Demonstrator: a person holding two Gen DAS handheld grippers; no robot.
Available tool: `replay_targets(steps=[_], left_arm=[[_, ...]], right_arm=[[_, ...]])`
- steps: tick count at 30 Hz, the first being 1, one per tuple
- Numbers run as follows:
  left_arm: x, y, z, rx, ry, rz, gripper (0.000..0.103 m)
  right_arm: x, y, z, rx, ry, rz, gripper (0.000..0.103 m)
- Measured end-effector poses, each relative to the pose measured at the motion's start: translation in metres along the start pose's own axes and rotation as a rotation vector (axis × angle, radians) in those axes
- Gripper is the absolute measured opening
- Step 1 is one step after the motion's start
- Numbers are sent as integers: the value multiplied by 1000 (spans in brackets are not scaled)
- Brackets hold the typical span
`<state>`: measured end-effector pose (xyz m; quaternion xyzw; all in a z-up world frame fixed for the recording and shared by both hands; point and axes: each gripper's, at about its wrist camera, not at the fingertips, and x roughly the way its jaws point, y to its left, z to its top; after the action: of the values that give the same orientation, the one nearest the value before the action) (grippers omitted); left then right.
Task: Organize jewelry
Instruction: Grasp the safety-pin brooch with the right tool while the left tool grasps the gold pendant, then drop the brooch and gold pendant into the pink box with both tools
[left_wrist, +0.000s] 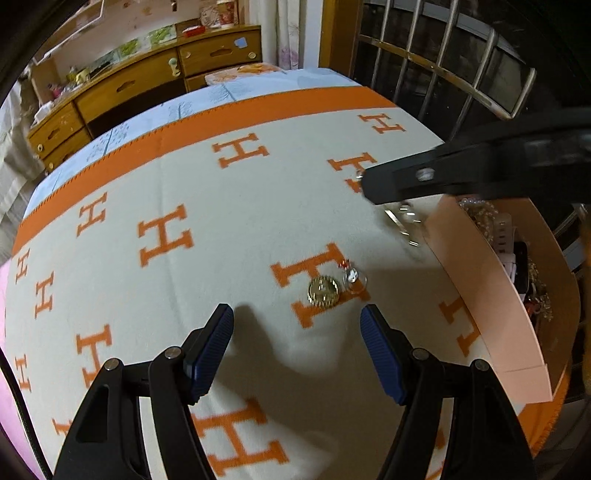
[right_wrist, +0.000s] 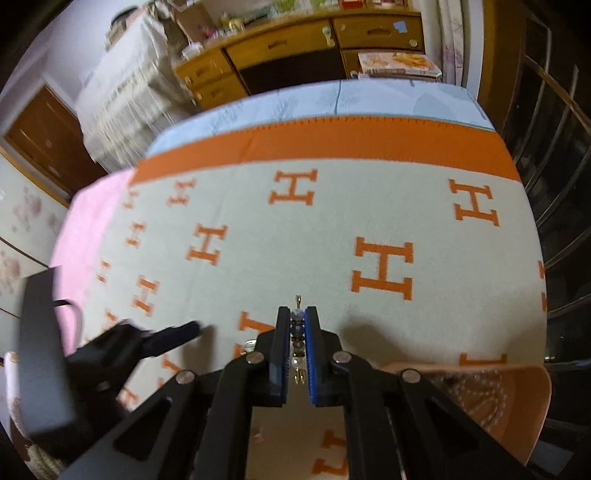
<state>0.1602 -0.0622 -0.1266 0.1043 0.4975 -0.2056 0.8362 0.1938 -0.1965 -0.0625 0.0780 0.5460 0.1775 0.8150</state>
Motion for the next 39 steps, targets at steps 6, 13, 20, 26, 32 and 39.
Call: replay_targets(steps=[6,13,20,26,32,39], left_arm=[[2,-4,2,57,-10,-3,57],[4,-1,7,60,-27,-14,47],[5,4,12,38,-30,-14,17],[-8,7,3,-11,-34,-16,17],[-56,-6,4,-13,-119,-54,17],[-114,-51,19,43,-232,-158,17]], right_arm=[[-34,2,-13,20,-85,79,7],[-56,1,-28,40,-151,122,7],[-57,-11,-43,81,-164,109,7],[-69,-25,-58,131,-190,116,8],[-97,-37,-75,164,-250,119,8],[-129,-54,-102,205,-312,94,8]])
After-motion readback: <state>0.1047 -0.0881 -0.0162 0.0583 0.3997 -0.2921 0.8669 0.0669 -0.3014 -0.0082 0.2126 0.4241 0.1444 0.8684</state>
